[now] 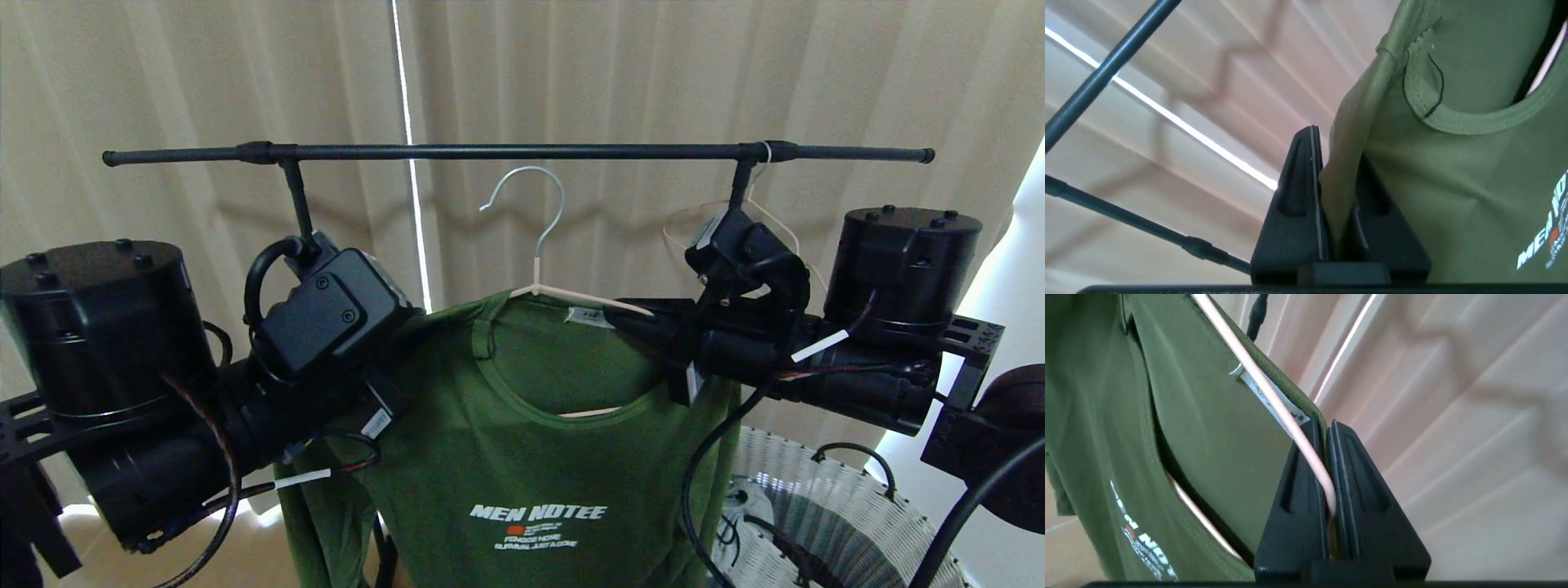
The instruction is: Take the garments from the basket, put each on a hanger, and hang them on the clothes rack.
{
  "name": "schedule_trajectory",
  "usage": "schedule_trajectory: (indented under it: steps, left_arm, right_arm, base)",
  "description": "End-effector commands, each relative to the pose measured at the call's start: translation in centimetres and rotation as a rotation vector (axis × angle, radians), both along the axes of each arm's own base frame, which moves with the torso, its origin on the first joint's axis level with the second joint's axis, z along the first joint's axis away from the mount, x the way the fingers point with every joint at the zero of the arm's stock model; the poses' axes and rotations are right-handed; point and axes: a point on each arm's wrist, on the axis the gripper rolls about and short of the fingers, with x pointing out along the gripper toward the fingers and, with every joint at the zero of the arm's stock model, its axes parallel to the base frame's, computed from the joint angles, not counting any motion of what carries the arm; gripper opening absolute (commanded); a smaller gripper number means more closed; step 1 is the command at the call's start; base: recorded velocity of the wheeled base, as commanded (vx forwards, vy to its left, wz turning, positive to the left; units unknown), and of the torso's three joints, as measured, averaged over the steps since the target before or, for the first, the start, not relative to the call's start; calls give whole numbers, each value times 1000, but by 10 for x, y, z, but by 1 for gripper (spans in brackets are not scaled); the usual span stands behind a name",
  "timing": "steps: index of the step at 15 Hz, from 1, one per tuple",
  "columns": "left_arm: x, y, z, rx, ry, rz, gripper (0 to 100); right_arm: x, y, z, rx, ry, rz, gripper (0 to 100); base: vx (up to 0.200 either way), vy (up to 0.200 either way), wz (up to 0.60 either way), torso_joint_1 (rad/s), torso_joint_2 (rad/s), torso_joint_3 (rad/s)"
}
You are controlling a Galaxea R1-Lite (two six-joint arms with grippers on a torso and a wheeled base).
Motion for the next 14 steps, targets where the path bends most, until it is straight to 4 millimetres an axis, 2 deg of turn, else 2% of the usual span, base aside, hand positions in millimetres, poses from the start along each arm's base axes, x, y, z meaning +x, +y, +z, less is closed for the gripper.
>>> schedule_trajectory:
  steps: [1, 4, 7, 8, 9, 10, 14]
  left_arm:
    - [-2, 1, -2, 4, 5, 0, 100]
    - [-3, 2, -1, 3, 4, 2, 100]
    - [-18, 17, -4, -54, 34, 26, 100]
    - [-18, 17, -4, -54, 34, 26, 100]
    - [-30, 29, -6, -96, 53, 46, 100]
    - [-31, 40, -10, -97, 62, 87, 100]
    - [-18, 59, -29, -87, 138, 187, 100]
  right_arm:
    - [-2, -1, 1, 2, -2, -1, 0]
    - [-3, -6, 4, 7, -10, -13, 0]
    - [-1, -29, 7, 12, -17, -84, 0]
    - [-1, -29, 7, 12, -17, -84, 0]
    - [-1, -41, 9, 21, -29, -116, 0]
    - [-1, -46, 12, 32, -49, -133, 0]
    - [-7, -52, 23, 54, -88, -145, 0]
  base:
    - [0, 0, 0, 0, 0, 0]
    - [0, 0, 0, 0, 0, 0]
    - [0, 0, 0, 0, 0, 0]
    - [0, 0, 0, 0, 0, 0]
    - [0, 0, 0, 0, 0, 0]
    - [0, 0, 0, 0, 0, 0]
    - [0, 0, 0, 0, 0, 0]
